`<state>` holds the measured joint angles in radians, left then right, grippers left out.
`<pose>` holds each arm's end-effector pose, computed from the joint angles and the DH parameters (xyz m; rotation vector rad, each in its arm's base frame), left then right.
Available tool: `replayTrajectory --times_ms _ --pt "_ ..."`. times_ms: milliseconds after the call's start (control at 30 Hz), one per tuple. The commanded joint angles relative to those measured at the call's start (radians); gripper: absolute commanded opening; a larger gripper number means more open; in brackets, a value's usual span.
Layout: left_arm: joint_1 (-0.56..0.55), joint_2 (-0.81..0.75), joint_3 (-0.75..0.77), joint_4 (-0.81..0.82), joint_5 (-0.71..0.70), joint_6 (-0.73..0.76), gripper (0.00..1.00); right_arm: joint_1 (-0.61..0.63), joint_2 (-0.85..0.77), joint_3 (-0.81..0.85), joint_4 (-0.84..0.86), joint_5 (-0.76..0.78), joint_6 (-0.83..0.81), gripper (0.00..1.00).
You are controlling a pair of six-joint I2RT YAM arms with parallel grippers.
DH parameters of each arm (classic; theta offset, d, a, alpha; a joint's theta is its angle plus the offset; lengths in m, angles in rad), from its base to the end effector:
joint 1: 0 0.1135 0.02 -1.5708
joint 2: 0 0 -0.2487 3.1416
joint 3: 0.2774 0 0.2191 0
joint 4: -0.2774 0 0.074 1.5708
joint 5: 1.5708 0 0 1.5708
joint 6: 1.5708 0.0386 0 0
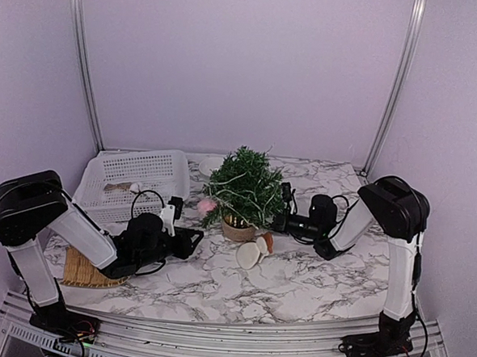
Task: Decorate the small christmas tree
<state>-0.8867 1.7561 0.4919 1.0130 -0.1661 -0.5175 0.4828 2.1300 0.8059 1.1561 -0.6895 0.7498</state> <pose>0.1915 -0.2247 0.1473 0.2278 1.8873 -0.8299 0.3109 0.1907 0.1173 -0.3125 1.9244 1.4576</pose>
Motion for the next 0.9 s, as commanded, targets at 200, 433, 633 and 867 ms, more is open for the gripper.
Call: replayTrajectory --times_ms 200,433,633,867 --pt "0.015 -0.011 -0.024 0.081 -0.018 -0.045 0.34 0.034 -0.041 -0.082 0.120 0.015 0.045 0.21" --pt "0.015 0.000 -0.017 0.088 0.001 -0.045 0.33 0.058 -0.036 -0.124 0.180 0.035 0.073 0.18" --pt "0.017 0.005 -0.015 0.092 0.002 -0.047 0.33 0.083 -0.041 -0.165 0.248 0.059 0.110 0.17" --pt "0.033 -0.013 -0.028 0.093 -0.009 -0.051 0.33 0.131 -0.053 -0.183 0.275 0.094 0.126 0.17"
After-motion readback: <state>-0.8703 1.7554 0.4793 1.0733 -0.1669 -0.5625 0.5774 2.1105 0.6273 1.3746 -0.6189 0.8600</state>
